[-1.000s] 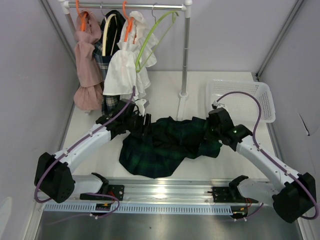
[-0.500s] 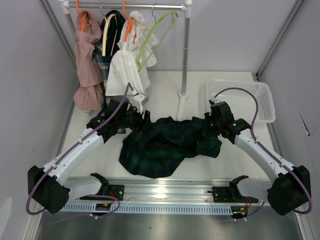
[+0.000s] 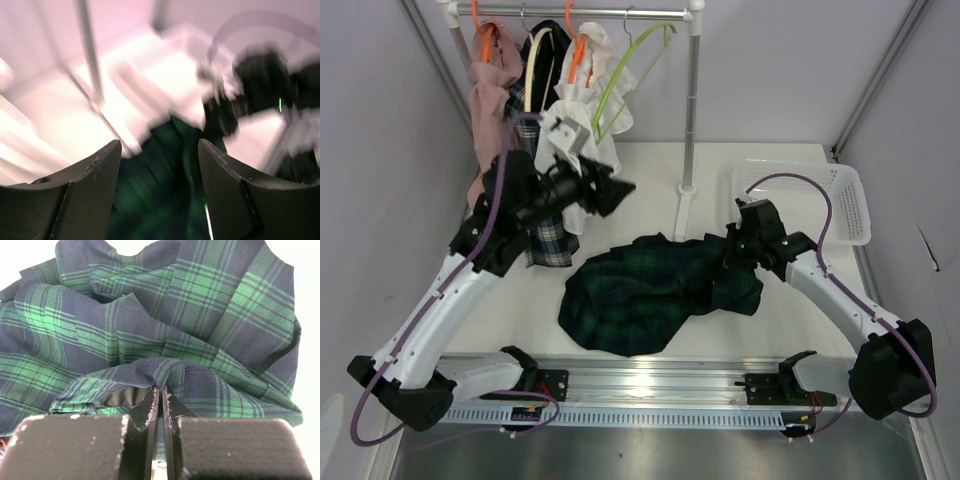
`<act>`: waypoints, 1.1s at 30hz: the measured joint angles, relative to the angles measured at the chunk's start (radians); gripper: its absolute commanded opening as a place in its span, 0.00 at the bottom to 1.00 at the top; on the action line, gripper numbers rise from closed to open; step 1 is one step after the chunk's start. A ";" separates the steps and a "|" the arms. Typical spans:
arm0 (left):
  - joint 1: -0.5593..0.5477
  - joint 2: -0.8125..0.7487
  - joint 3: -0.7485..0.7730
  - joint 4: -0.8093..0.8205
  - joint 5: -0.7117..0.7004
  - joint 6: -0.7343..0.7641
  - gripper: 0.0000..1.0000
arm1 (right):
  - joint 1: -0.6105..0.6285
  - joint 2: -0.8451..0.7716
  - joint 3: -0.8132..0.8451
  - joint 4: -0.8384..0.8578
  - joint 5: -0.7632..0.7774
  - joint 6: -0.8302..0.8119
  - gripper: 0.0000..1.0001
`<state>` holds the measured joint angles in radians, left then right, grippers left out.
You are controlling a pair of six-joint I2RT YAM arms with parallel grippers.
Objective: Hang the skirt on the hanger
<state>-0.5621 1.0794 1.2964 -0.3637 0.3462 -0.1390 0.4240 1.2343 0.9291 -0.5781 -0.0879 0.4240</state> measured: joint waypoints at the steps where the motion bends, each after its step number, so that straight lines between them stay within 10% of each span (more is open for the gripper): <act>1: 0.000 0.023 0.060 0.015 -0.036 0.000 0.68 | 0.000 0.003 0.001 0.001 -0.003 0.000 0.00; 15: 0.026 0.665 1.001 -0.043 -0.370 0.159 0.73 | -0.010 0.018 0.011 0.016 -0.039 -0.009 0.00; 33: 0.166 0.817 1.049 -0.120 -0.224 0.192 0.72 | -0.014 0.032 0.011 0.030 -0.061 -0.018 0.00</act>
<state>-0.3958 1.8965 2.3451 -0.4835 0.1219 0.0528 0.4095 1.2659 0.9401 -0.5484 -0.1490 0.4065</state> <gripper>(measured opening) 0.728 0.054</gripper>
